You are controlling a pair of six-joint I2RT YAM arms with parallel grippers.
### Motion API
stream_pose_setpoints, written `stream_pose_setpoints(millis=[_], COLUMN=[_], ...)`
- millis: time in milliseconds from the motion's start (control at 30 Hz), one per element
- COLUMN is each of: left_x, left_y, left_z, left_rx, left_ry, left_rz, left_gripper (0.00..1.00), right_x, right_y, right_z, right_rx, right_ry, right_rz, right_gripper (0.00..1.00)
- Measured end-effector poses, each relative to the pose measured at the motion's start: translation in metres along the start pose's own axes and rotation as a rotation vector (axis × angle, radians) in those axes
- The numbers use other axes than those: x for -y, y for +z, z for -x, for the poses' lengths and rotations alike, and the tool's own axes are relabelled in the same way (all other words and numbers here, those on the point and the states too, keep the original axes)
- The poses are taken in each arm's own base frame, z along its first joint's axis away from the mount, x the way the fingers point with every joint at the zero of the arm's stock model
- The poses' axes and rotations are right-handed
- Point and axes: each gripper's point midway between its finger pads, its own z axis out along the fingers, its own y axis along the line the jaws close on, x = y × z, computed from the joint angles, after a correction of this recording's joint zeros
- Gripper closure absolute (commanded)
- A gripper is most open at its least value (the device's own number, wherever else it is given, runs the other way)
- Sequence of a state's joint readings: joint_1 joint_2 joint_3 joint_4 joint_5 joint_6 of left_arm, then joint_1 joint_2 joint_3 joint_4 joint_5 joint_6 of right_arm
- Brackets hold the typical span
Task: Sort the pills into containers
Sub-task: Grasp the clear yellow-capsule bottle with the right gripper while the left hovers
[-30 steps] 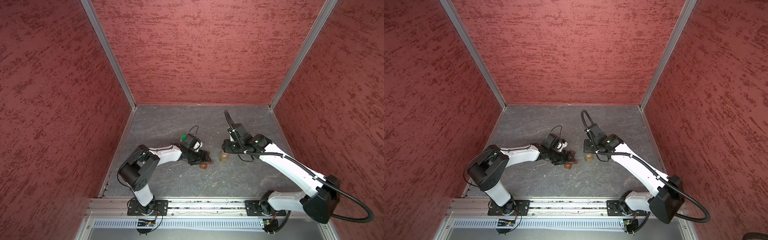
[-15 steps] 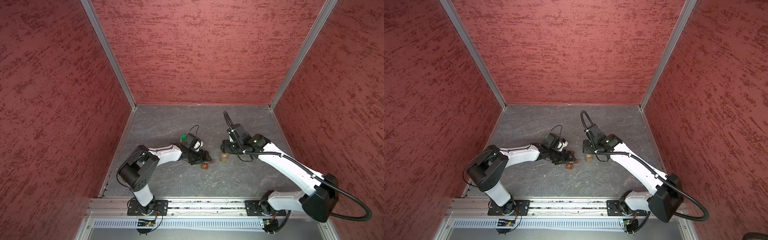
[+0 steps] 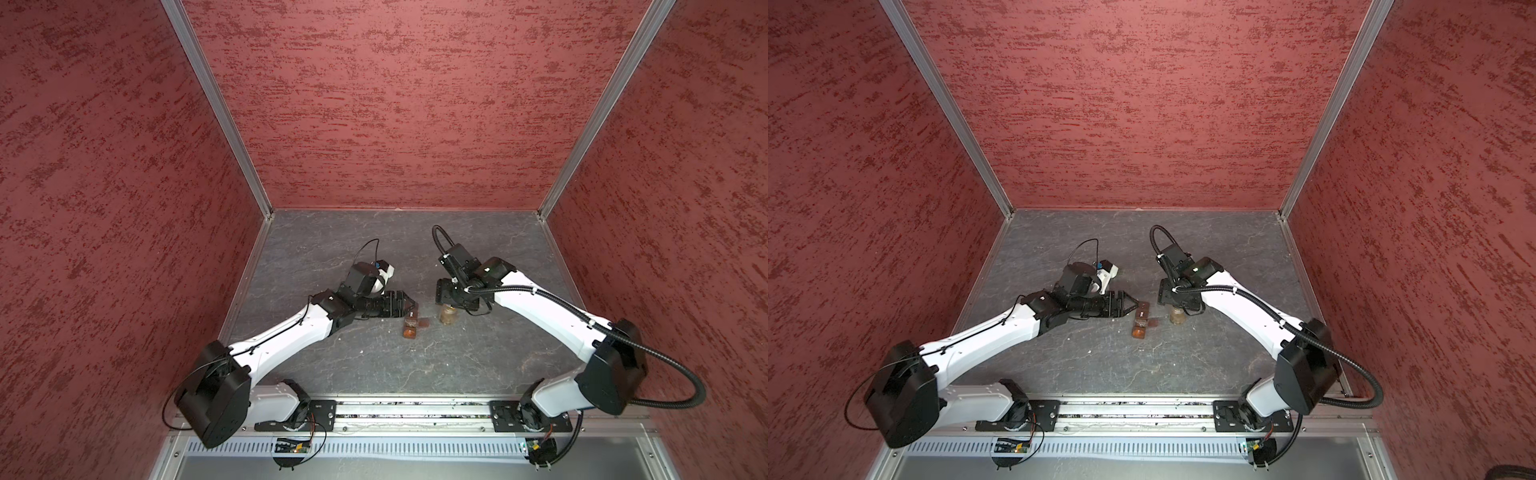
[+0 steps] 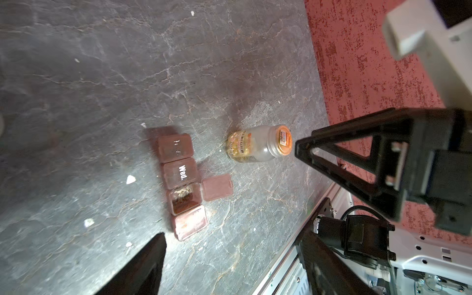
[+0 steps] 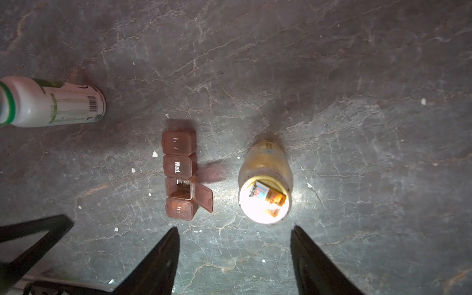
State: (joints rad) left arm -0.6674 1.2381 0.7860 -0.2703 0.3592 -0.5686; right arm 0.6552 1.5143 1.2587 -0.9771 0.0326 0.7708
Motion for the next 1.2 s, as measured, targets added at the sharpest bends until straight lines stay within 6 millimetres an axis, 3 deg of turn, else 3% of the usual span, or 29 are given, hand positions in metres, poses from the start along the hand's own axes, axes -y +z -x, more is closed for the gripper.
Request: stream_pose_setpoints(millis=[200, 367, 667, 1200], left_x=[-0.012, -0.02, -0.036, -0.039], left_y=[-0.027, -0.038, -0.032, -0.031], left_z=[-0.003, 0.002, 0.007, 0.013], left_rx=[0.074, 0.123, 0.12, 0.118], left_ry=[0.007, 0.01, -0.005, -0.007], left_rz=[0.041, 0.068, 0.106, 0.098], left_gripper=[0.15, 0.15, 0.15, 0.15], right_x=[0.007, 0.011, 0.015, 0.03], right_y=[0.016, 0.03, 0.047, 0.063], right_z=[-0.003, -0.008, -0.012, -0.013], right_rx=[-0.055, -0.096, -0.133, -0.16], right_ry=[0.038, 0.042, 0.047, 0.075], right_rz=[-0.085, -0.132, -0.167, -0.182], right_gripper=[0.22, 0.22, 0.26, 0.4])
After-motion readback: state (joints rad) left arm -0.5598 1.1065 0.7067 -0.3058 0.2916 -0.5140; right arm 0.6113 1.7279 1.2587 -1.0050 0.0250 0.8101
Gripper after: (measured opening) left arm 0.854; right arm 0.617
